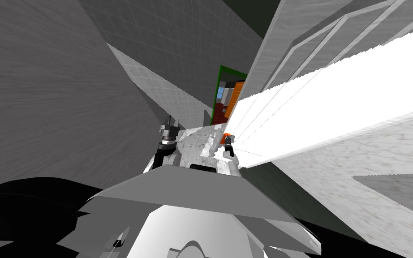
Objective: Push the door open
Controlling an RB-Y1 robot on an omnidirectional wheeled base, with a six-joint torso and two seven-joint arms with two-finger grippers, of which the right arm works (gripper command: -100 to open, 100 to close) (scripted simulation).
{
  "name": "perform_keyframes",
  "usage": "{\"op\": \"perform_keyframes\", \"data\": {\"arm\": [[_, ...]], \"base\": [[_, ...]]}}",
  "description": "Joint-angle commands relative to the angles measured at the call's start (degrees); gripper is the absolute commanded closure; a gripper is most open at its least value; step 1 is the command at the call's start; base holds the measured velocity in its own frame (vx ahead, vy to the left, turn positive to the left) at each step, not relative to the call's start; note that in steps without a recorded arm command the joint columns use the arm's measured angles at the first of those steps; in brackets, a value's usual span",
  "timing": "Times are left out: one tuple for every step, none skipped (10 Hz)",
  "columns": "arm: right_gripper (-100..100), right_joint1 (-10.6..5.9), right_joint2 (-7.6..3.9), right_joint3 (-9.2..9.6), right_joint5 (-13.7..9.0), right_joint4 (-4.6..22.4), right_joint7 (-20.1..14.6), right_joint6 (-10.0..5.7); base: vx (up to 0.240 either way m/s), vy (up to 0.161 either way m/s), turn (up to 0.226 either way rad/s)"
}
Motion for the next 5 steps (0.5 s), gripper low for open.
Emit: {"op": "perform_keyframes", "data": {"arm": [[100,-0.17,0.10,-1.63,-0.1,-0.8,0.8,0.02],[100,-0.14,0.67,-2.26,-0.2,-1.1,1.3,0.19],[100,-0.10,1.68,-3.13,-0.2,-1.4,1.8,0.44],[100,-0.07,2.41,-3.64,-0.3,-1.7,2.2,0.58],[100,-0.03,3.78,-4.43,-0.3,-2.0,2.7,0.80]], "base": [[0.213,0.072,-0.048],[0.201,0.067,-0.078],[0.202,0.057,-0.099],[0.199,0.060,-0.093],[0.194,0.065,-0.083]]}}
